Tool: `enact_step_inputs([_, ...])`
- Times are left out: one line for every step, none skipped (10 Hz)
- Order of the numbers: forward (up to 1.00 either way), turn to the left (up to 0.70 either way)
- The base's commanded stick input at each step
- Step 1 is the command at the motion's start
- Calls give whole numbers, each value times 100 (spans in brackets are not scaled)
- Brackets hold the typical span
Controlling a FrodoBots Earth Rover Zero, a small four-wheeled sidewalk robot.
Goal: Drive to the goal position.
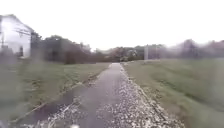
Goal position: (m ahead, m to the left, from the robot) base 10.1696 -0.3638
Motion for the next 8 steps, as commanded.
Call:
enact_step_inputs([100, 0])
enact_step_inputs([100, 0])
enact_step_inputs([100, 0])
enact_step_inputs([100, 0])
enact_step_inputs([100, 0])
enact_step_inputs([100, 0])
enact_step_inputs([100, 0])
enact_step_inputs([100, 0])
